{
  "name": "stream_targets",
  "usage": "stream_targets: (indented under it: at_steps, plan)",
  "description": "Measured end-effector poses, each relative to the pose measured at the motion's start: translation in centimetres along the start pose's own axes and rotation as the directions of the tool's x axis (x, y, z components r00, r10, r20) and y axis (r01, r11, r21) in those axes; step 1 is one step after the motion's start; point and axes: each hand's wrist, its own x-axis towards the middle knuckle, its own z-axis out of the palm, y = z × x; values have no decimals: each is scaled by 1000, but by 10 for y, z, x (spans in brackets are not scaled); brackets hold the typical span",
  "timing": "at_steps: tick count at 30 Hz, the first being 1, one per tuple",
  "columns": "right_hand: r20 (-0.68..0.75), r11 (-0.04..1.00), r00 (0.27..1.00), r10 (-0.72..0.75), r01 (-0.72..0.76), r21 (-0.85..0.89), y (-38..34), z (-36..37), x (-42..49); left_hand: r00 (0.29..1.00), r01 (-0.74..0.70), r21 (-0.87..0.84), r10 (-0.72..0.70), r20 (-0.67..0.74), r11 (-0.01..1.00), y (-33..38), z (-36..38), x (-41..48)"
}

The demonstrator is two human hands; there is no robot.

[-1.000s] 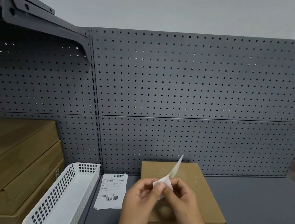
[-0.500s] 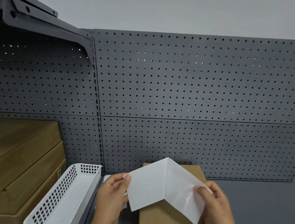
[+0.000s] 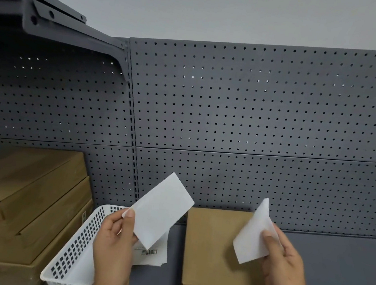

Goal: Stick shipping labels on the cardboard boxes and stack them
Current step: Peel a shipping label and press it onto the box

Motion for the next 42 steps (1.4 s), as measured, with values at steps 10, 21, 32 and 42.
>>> stream_targets:
  at_steps: [10,21,32,42]
  plan:
    - [166,967,975,-147,177,-184,19,87,-22,867,-260,-16,226,-444,966,19,-87,6]
    - [655,604,755,-32,536,-590,77,230,-43,757,-237,114,257,-600,965,38,-170,18]
    - [658,-7,572,490,757,-653,127,331,-60,807,-198,127,235,-541,972,45,-185,27]
    - [582,106,418,698,743,-661,130,344,-49,836,-169,140,217,-504,976,38,-186,36]
